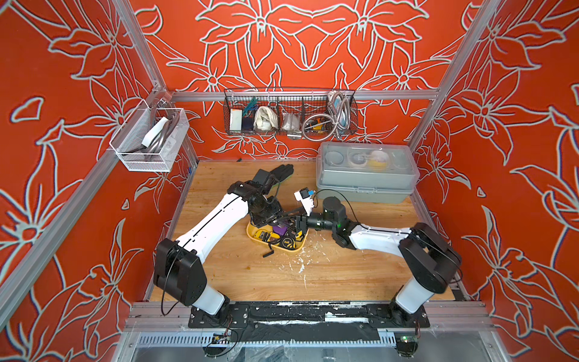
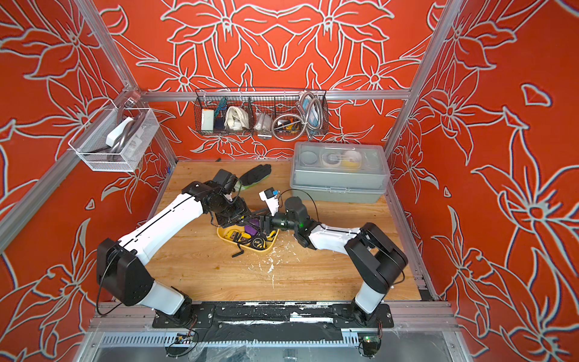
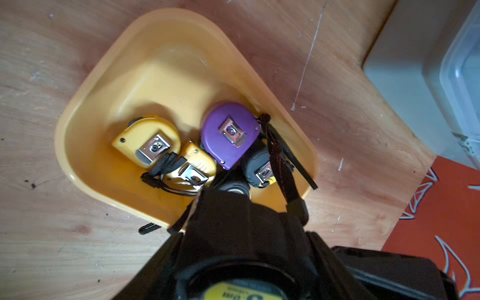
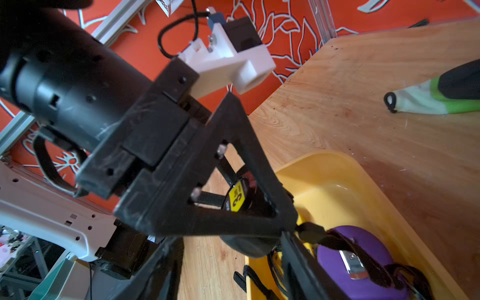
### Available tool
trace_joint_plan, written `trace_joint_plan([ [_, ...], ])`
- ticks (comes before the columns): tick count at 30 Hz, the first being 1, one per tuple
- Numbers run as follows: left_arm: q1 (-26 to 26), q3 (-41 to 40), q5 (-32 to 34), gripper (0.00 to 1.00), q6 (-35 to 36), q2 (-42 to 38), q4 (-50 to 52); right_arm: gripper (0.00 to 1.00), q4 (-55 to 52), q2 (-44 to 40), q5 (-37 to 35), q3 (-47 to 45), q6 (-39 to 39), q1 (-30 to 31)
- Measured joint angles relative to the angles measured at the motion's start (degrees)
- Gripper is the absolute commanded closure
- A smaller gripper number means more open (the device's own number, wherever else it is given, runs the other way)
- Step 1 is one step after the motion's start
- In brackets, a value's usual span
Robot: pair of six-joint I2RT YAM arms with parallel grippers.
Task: Take the tape measure out of the storage box
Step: Place the tape measure at the center of the board.
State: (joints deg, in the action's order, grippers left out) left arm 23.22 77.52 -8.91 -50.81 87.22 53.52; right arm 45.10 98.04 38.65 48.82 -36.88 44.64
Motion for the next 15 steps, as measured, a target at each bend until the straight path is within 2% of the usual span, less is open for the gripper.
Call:
trace_joint_plan([
  [3,-0.02,-0.87,1.38,0.63,-0.94,-0.39,0.07,0.54,2.16,3.08,0.22,1.2,-2.49,0.15],
  [7,-0.11,-1.57,2.84,0.63,-1.9,-1.73,0.74,0.58,3.85,4.15,0.17,1.38,-4.48,0.9],
  [10,-0.07,-1.57,3.58,0.63,-2.38,-2.86,0.94,0.58,5.14,4.24,-0.24,1.38,-6.47,1.27],
  [15,0.42,-1.57,3.89,0.62,-2.6,-4.11,-0.31,0.5,6.14,4.22,-0.52,1.38,-8.85,2.03],
])
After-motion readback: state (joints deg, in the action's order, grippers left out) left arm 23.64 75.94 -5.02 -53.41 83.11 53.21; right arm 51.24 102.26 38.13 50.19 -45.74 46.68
